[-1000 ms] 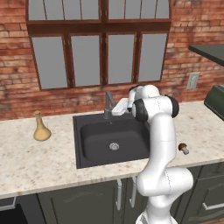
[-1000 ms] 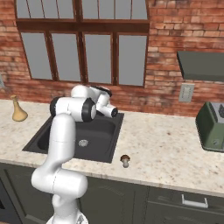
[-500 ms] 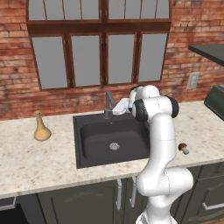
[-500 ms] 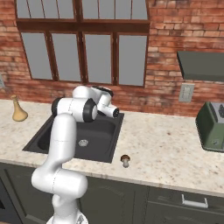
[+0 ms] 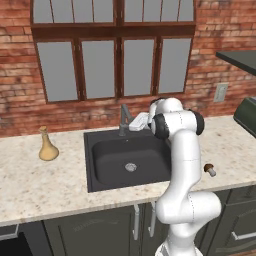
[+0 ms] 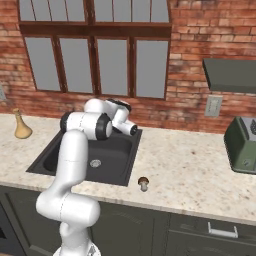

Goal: Turn on the sink faucet. Then move the mushroom from the counter to the sink. Turn off the sink. Move the vegetable from the sink to the pot next to the stove. Finally move the pot to the rear right burner.

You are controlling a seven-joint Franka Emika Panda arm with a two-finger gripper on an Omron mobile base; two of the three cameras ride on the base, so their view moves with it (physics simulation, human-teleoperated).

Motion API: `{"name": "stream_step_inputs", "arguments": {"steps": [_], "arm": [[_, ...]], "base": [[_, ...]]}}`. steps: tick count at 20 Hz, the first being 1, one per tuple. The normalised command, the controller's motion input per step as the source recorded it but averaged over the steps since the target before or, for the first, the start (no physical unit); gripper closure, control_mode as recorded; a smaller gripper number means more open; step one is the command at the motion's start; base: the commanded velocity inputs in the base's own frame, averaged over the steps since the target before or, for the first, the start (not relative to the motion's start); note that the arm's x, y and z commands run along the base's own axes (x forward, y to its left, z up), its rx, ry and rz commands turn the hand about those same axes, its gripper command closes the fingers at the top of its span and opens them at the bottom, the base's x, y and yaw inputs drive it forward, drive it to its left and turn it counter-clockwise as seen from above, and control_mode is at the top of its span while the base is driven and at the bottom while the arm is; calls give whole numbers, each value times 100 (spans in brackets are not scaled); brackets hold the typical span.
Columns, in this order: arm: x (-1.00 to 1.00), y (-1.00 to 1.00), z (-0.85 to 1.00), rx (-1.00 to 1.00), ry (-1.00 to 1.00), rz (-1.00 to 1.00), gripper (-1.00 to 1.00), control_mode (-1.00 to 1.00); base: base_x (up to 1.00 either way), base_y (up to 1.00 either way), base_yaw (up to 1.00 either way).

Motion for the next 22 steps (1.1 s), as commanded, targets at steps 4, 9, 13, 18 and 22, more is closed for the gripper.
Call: {"name": "stream_step_inputs", "arguments": {"steps": [4, 9, 13, 18, 22], "arm": [[39, -46, 0, 5, 0, -2, 100, -100], [46, -36, 0, 5, 0, -2, 100, -100], [47, -29, 0, 4, 0, -1, 100, -100], [38, -13, 0, 1, 0, -6, 100, -100], [35, -15, -1, 0, 0, -8, 100, -100]], "base": [[0, 0, 0], [0, 0, 0], [0, 0, 0], [0, 0, 0], [0, 0, 0]]}}
